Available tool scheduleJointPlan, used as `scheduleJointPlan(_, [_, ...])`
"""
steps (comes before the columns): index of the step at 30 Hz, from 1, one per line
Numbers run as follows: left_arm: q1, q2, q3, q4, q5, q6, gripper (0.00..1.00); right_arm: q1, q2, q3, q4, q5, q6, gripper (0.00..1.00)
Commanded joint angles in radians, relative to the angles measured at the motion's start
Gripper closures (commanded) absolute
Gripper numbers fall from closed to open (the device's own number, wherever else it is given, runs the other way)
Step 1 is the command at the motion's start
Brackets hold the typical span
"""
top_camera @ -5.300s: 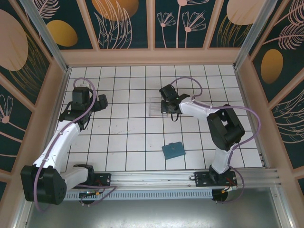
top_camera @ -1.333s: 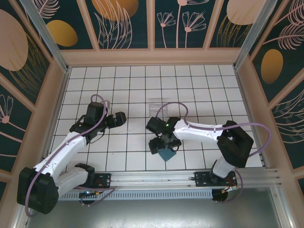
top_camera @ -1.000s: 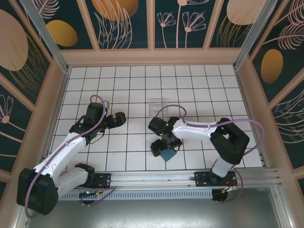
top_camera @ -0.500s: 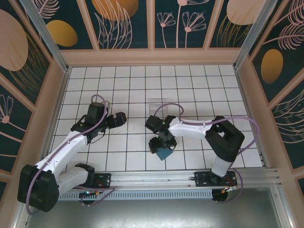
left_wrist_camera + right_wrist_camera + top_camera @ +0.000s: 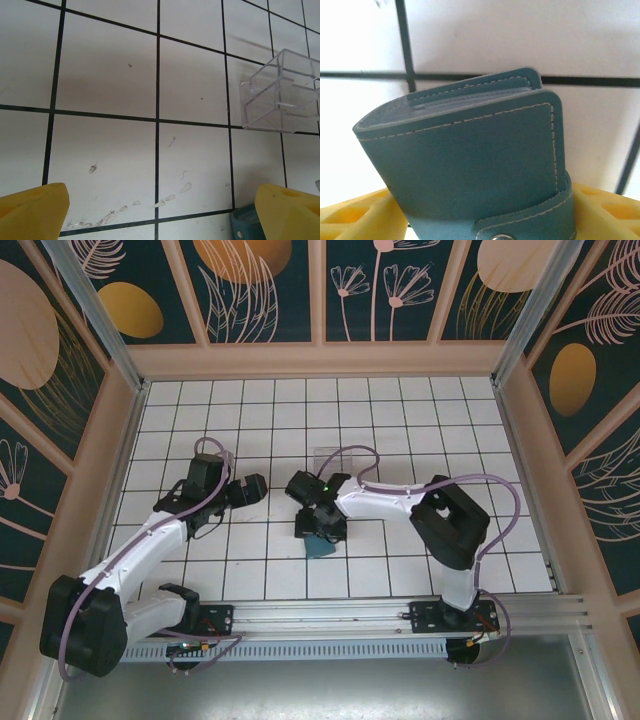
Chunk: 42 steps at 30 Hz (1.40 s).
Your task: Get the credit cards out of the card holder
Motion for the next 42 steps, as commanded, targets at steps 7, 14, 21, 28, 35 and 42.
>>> scheduleJointPlan(7, [-0.007, 0.023, 0.013, 0.019, 0.034, -0.010, 0.05, -0.019, 0.030, 0.092, -0.029, 0.045, 0.089, 0.13])
scheduleJointPlan(14, [-0.010, 0.030, 0.014, 0.014, 0.088, -0.042, 0.10, -0.058, -0.083, 0.051, -0.034, 0.026, -0.033, 0.11])
scheduleJointPlan(21, [-0.110, 0.077, -0.001, 0.051, 0.109, -0.114, 0.24, -0.142, -0.228, -0.118, 0.079, -0.037, -0.346, 0.19])
scheduleJointPlan(28, [-0.242, 0.183, -0.026, 0.171, 0.158, -0.222, 0.41, -0.186, -0.291, -0.225, 0.156, -0.060, -0.593, 0.35])
scheduleJointPlan(35, [-0.310, 0.315, -0.017, 0.227, 0.164, -0.259, 0.55, -0.193, -0.367, -0.313, 0.251, -0.050, -0.890, 0.47])
scheduleJointPlan(42, [-0.321, 0.398, 0.024, 0.235, 0.160, -0.231, 0.64, -0.192, -0.411, -0.353, 0.291, -0.109, -1.223, 0.52])
